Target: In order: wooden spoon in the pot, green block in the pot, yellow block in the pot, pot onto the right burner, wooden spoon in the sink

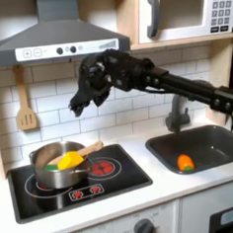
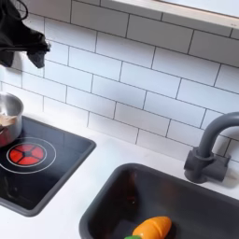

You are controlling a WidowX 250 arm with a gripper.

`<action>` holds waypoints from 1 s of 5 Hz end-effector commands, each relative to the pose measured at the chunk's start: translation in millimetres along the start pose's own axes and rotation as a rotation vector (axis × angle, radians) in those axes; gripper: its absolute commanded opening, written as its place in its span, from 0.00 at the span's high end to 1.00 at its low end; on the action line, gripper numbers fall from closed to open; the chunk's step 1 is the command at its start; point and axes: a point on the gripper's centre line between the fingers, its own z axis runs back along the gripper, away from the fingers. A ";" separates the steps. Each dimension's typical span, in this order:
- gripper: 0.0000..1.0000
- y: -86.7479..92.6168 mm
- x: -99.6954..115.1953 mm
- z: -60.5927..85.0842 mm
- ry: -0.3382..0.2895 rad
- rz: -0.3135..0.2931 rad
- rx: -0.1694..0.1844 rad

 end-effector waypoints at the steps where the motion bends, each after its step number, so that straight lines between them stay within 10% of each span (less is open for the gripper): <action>1: 0.00 6.0 -6.8 -8.0 0.079 0.027 -0.004; 5: 0.00 15.6 -22.0 -43.6 0.185 0.004 -0.008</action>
